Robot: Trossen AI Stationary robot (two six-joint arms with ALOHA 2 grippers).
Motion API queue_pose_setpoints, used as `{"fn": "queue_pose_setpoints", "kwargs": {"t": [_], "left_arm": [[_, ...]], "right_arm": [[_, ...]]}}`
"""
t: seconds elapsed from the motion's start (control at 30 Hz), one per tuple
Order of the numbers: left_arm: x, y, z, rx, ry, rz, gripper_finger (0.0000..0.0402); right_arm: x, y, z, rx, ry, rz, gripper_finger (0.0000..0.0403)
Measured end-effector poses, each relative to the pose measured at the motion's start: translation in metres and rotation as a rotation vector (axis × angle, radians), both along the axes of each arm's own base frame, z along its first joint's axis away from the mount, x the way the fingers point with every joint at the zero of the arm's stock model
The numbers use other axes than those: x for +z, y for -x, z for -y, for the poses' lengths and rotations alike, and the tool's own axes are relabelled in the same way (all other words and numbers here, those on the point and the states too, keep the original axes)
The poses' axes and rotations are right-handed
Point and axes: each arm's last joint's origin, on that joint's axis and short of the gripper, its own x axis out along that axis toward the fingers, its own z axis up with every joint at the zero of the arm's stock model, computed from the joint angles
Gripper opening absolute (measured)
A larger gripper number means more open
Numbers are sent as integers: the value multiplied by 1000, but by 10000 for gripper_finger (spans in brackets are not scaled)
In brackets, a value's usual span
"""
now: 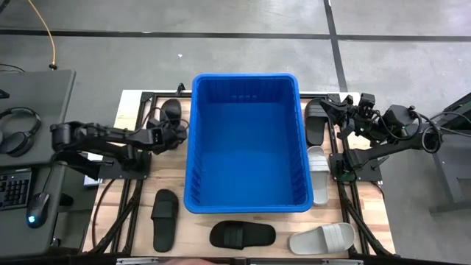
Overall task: Pick and place slides into bin
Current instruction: Put the black slide into the blue container
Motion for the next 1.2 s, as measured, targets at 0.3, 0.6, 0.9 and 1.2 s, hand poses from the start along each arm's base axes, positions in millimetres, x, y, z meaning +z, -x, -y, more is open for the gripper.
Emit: {"fn": "queue_pose_setpoints", "kwargs": {"t": [0.3, 0.6, 0.9, 1.2], "left_arm": [[19, 14, 29, -135, -41, -71, 1], [38, 25, 50, -334, -64, -36, 0], [61, 36, 70, -560, -159, 8, 0], [81, 63, 78, -802, -284, -29, 0]], "right_arm": [[0, 0, 0, 0, -1, 0, 0], [0, 0, 0, 0, 0, 0, 0], [0, 0, 0, 0, -2, 1, 0], [0, 0, 0, 0, 0, 0, 0]]}}
